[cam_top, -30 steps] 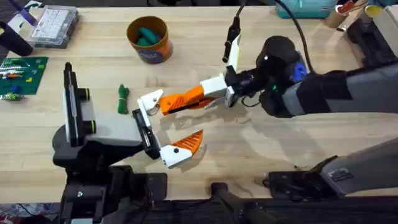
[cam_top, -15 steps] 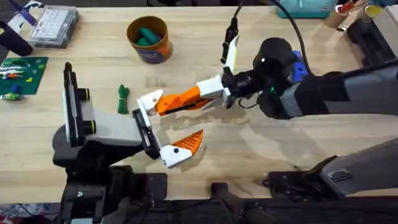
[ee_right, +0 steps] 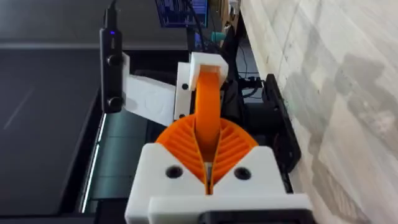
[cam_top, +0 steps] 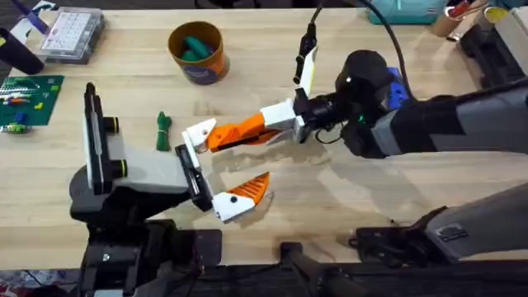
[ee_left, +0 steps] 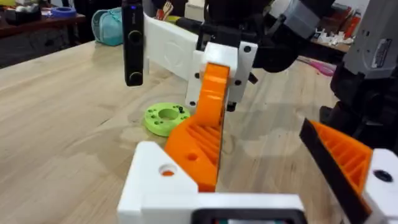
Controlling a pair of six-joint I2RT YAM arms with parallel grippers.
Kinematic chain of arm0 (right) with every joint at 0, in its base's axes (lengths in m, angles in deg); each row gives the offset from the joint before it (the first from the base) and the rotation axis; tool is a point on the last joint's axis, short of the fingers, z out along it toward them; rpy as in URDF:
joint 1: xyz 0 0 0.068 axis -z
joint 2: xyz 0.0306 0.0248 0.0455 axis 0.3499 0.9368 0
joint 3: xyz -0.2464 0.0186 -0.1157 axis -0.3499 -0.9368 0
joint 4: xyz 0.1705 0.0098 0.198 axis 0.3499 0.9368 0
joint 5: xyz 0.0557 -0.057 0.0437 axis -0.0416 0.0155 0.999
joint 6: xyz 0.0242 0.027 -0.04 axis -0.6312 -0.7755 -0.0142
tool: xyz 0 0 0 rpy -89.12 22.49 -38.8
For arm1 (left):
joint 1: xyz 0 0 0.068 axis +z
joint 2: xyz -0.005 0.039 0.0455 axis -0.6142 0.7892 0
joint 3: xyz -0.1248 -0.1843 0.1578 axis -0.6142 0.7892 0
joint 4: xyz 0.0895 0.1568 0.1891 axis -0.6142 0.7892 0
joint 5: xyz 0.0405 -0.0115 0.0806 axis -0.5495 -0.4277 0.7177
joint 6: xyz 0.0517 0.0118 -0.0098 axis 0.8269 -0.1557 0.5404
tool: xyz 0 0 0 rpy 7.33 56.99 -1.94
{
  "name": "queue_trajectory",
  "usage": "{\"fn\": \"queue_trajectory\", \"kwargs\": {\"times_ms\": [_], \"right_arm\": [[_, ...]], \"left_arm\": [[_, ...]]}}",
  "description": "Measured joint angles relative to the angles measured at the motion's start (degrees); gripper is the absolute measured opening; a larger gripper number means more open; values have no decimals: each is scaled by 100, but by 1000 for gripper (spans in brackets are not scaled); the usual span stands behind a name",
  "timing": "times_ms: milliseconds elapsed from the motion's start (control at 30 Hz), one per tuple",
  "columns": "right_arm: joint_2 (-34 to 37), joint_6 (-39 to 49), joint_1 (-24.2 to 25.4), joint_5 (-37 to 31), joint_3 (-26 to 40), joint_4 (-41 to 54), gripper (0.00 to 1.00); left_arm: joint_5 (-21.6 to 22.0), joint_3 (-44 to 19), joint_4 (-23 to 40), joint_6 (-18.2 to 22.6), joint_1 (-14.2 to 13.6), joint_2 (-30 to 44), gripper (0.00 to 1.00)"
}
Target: Pick up the gripper from the table and insert it into the empty holder that is missing its gripper. Then pick up a screw, insert it into the mounting hole, and use the screwdriver to tighten it. Finally, clean up the table by picking up the vegetable and placing it into the bucket.
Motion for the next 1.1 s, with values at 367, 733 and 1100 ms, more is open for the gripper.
{"fn": "queue_trajectory", "kwargs": {"times_ms": [367,733,1100], "right_arm": [[0,39,-99,-175,0,26,16],[33,113,-115,-210,31,45,15],[416,160,-200,-118,461,59,15]], "left_arm": [[14,0,-1,-16,0,0,987],[14,0,-1,-18,0,0,987],[23,0,-2,-61,0,0,986]]}}
